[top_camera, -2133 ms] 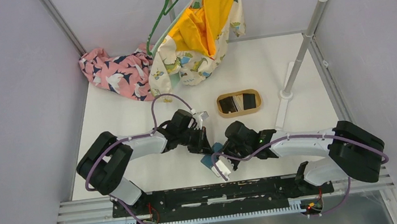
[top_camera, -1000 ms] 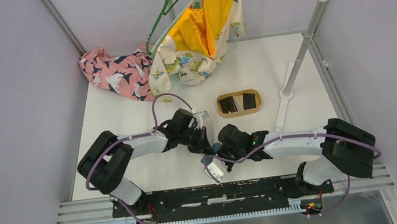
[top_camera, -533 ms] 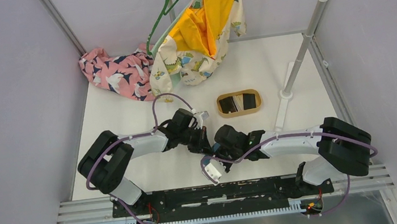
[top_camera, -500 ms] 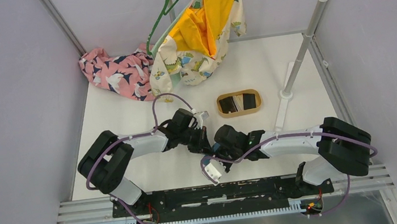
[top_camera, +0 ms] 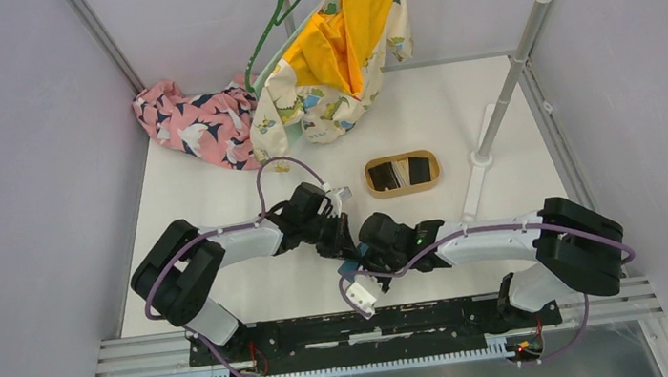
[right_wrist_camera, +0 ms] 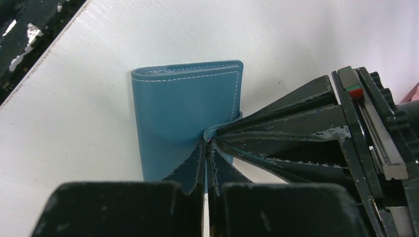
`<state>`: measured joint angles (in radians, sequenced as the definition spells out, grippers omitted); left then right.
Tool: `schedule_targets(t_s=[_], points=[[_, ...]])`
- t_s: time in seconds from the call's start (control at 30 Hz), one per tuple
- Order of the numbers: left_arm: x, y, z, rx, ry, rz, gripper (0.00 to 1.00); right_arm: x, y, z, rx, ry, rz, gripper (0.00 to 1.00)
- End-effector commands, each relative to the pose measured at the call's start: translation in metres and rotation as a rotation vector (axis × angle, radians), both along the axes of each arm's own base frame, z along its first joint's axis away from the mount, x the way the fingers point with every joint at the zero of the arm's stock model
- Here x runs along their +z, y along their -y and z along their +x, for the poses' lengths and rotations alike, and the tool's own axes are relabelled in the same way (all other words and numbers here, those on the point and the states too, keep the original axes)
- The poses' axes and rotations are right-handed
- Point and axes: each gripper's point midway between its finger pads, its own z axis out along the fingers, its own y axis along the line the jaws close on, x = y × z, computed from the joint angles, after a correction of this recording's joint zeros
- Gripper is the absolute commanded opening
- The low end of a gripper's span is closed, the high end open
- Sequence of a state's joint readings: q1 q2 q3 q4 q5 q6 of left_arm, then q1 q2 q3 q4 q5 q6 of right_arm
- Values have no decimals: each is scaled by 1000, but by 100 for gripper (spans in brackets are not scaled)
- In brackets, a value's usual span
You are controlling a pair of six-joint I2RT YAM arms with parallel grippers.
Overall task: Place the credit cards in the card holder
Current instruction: Close the card holder at the center of the board.
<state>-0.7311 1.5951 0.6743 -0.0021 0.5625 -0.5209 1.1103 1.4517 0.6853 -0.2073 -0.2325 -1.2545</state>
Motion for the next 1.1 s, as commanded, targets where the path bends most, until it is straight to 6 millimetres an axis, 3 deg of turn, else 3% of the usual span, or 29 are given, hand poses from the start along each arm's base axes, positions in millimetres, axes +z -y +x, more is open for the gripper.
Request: schedule_targets(t_s=[0.0, 0.37, 0.47, 0.5, 0.6, 0.73, 0.8, 0.93, 1.07], points=[[-30, -18, -13, -34, -2, 132, 18, -38, 34, -36, 66, -100, -166, 0], [-28, -13, -18, -77, -7, 138, 14, -67, 66, -70, 82, -262, -322, 0], [-31, -11, -21, -90, -10, 144, 13, -67, 61, -64, 40, -278, -319, 0], [-32, -11, -22, -92, -11, 148, 13, -62, 54, -58, 6, -275, -290, 2], [-36, -13, -23, -91, -13, 157, 12, -33, 30, -32, -69, -259, -175, 21], [-41, -16, -25, -91, -19, 171, 12, 8, 7, -6, -93, -230, -56, 35], [-44, -15, -25, -92, -21, 174, 12, 24, -1, -2, -80, -233, -13, 40], [-45, -15, -25, -90, -23, 174, 12, 41, -5, -6, -21, -215, 25, 41], [-45, -15, -24, -92, -21, 173, 12, 28, 0, -10, 7, -224, -19, 32]])
